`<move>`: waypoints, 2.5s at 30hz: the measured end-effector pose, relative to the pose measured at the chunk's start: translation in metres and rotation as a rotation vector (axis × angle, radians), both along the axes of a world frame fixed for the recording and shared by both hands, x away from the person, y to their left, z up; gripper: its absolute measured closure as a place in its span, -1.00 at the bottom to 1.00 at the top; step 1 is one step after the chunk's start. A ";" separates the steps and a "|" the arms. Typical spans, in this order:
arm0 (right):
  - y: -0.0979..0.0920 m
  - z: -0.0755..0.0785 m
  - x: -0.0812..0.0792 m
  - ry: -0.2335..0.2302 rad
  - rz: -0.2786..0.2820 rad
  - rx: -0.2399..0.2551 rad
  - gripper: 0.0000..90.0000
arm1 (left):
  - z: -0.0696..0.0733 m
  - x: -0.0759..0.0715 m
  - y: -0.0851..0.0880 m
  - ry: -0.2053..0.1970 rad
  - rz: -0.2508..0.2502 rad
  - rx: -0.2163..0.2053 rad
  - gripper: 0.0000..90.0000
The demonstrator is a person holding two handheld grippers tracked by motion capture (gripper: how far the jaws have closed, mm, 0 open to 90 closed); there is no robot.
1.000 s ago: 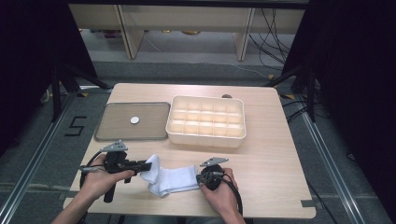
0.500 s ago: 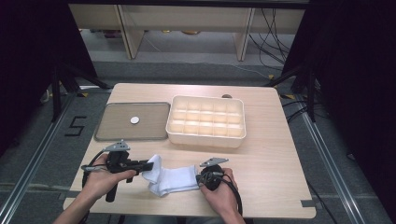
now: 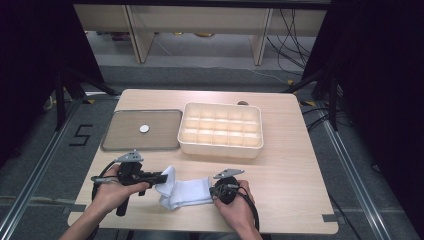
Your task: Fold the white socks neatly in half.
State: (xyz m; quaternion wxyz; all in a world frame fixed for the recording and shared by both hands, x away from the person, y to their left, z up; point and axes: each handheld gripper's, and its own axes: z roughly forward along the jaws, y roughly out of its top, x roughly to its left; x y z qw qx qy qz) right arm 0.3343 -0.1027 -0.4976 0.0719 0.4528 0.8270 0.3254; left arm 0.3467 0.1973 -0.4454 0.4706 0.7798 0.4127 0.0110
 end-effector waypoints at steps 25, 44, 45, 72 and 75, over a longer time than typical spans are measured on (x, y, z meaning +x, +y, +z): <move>0.006 0.002 -0.004 0.017 0.001 0.008 1.00 | -0.004 0.001 -0.008 0.002 -0.014 0.028 0.79; 0.009 0.005 -0.007 0.003 0.023 0.021 1.00 | -0.006 0.002 -0.015 0.006 -0.028 0.032 0.79; 0.009 0.005 -0.007 0.003 0.024 0.020 1.00 | -0.007 0.002 -0.016 0.011 -0.037 0.024 0.79; 0.013 0.002 -0.009 0.014 0.024 0.022 1.00 | -0.011 0.004 -0.029 0.012 -0.058 0.044 0.79; 0.014 0.003 -0.010 0.027 0.010 0.025 1.00 | -0.011 0.005 -0.030 0.013 -0.065 0.037 0.79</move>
